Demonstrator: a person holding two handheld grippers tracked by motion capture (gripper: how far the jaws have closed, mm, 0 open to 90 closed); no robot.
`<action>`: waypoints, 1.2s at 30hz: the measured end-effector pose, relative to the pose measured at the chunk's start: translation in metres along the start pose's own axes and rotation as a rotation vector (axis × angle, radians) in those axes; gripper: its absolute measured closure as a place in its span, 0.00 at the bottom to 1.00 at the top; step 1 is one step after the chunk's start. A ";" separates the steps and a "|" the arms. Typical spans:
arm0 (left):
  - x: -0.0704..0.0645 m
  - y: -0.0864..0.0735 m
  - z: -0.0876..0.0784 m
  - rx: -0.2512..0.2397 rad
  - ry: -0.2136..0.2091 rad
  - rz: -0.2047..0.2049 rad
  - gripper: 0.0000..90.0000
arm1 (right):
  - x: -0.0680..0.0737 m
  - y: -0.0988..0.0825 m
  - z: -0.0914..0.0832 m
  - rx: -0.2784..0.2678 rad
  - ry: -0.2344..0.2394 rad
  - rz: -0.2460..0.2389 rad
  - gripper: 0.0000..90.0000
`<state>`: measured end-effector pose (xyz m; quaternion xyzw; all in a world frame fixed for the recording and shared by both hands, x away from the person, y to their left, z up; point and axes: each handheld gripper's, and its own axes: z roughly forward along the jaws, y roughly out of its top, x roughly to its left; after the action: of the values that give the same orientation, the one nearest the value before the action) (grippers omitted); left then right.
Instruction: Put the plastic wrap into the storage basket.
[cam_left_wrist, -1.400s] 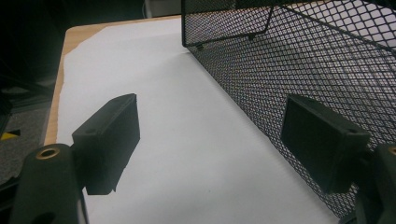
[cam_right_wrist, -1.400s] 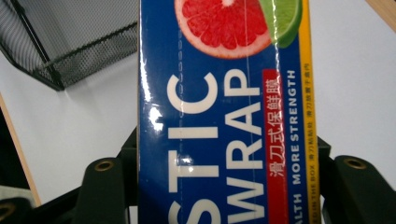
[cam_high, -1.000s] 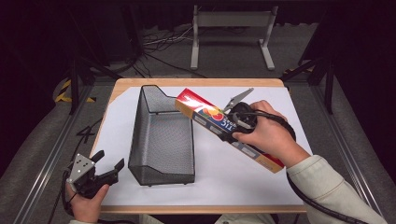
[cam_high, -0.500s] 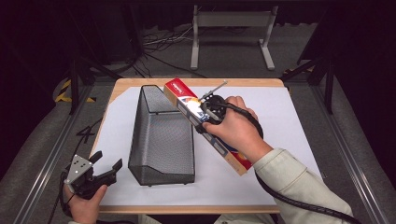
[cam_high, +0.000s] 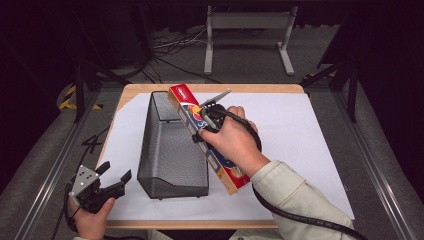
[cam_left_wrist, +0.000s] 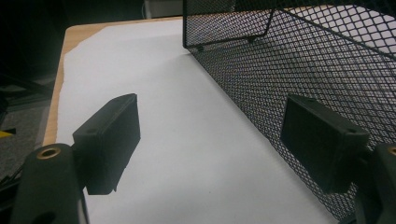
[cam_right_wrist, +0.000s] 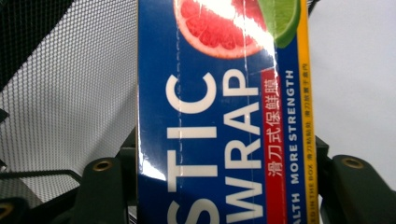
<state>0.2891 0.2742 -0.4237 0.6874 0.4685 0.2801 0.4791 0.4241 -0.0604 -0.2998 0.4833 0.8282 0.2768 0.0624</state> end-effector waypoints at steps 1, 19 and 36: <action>0.000 0.000 0.000 -0.001 0.000 -0.002 0.23 | 0.001 0.000 0.003 -0.003 0.006 0.005 0.44; -0.001 0.000 0.000 -0.001 -0.001 0.007 0.23 | 0.017 0.005 0.049 0.081 0.065 0.093 0.44; 0.001 -0.002 -0.003 -0.003 -0.001 -0.005 0.23 | 0.022 0.011 0.075 0.147 0.067 0.076 0.44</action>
<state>0.2865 0.2765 -0.4242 0.6858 0.4694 0.2793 0.4810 0.4486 -0.0084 -0.3533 0.5083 0.8289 0.2335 -0.0113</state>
